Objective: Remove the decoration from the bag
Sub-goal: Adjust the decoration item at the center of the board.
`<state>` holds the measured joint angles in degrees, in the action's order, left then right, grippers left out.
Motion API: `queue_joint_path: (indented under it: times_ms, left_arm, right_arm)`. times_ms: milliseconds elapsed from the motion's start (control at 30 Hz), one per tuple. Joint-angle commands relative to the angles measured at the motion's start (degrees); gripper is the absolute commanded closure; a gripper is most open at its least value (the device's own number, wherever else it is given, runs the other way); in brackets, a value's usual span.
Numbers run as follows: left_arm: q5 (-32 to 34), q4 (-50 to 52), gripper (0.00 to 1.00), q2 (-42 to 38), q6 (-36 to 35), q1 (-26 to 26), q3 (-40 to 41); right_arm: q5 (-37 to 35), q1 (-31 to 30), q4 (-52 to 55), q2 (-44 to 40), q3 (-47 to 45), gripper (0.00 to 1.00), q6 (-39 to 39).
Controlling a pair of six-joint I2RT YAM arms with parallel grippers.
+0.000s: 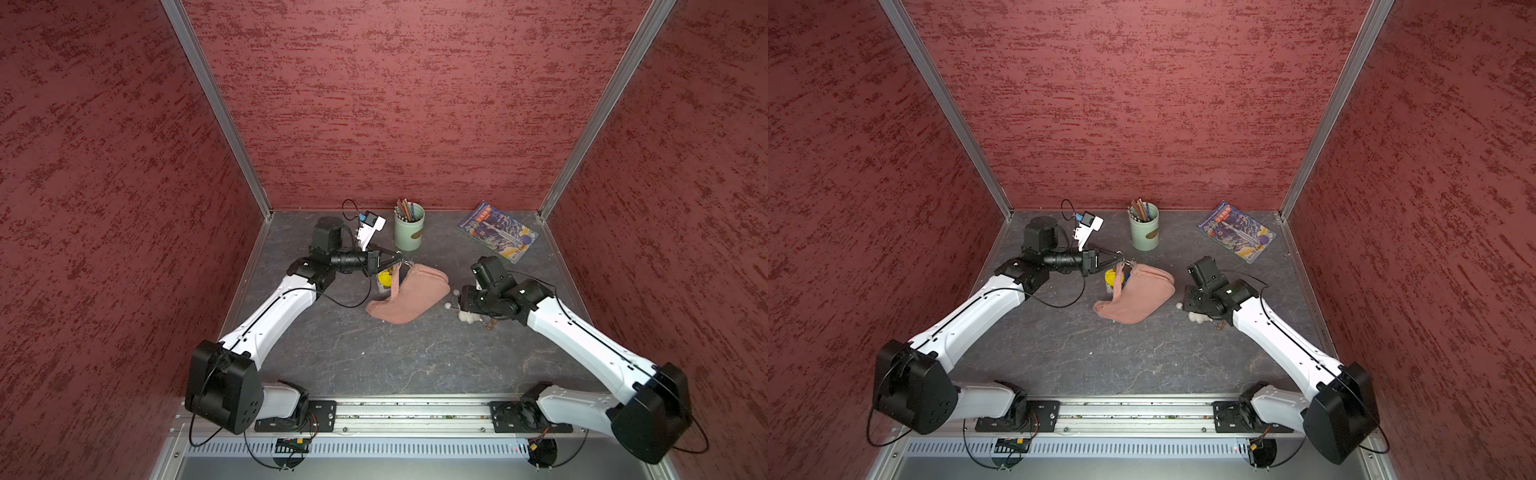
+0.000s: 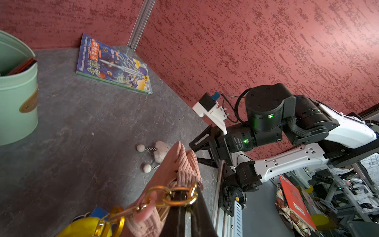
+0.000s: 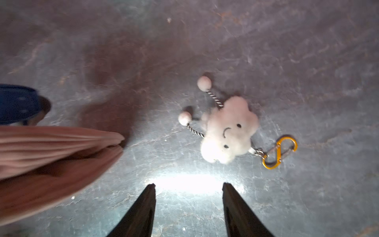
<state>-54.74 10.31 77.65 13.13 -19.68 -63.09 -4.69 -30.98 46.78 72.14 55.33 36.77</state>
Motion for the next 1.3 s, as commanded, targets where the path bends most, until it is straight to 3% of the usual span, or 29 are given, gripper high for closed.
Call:
queue_joint_path:
  times_ms: [0,200,333,467,667,833,1000,1100,1267]
  left_arm:
    - [0.33,7.37,1.0,-1.56,-1.75,0.6,-1.87]
    - [0.27,5.84,1.0,-1.61,-1.57,1.02,-0.86]
    - [-0.27,3.97,1.0,-1.02,-0.93,1.37,-0.95]
    - [-0.9,3.59,1.0,0.3,-0.92,1.4,-2.03]
    - [-1.46,3.37,1.0,1.51,-1.52,1.44,-3.06]
    - [-2.56,2.99,1.0,3.01,-1.63,0.72,-4.22]
    - [-3.87,6.04,1.0,4.24,-4.25,-0.26,-5.63]
    - [-4.05,6.45,1.0,4.91,-4.54,-0.44,-6.19]
    - [-3.97,5.75,1.0,6.18,-4.3,-1.07,-6.73]
  right_arm:
    - [-4.84,0.13,-0.36,4.22,0.23,0.43,4.11]
    - [-2.44,0.14,-6.3,15.0,2.44,0.44,1.33]
    - [-0.15,0.13,-8.2,17.25,1.6,0.47,-0.19]
    - [2.29,0.13,-6.96,15.78,-2.27,0.53,-2.38]
    - [1.73,0.13,-0.68,4.84,-6.45,0.57,-4.69]
    - [2.94,0.13,-0.03,-1.12,-0.88,0.43,-10.16]
    - [14.51,0.14,-11.78,-2.48,3.22,0.34,-18.18]
    - [22.25,0.05,-20.33,-0.69,2.52,0.28,-18.3]
    - [26.06,-1.15,-25.81,4.07,2.14,0.28,-15.11]
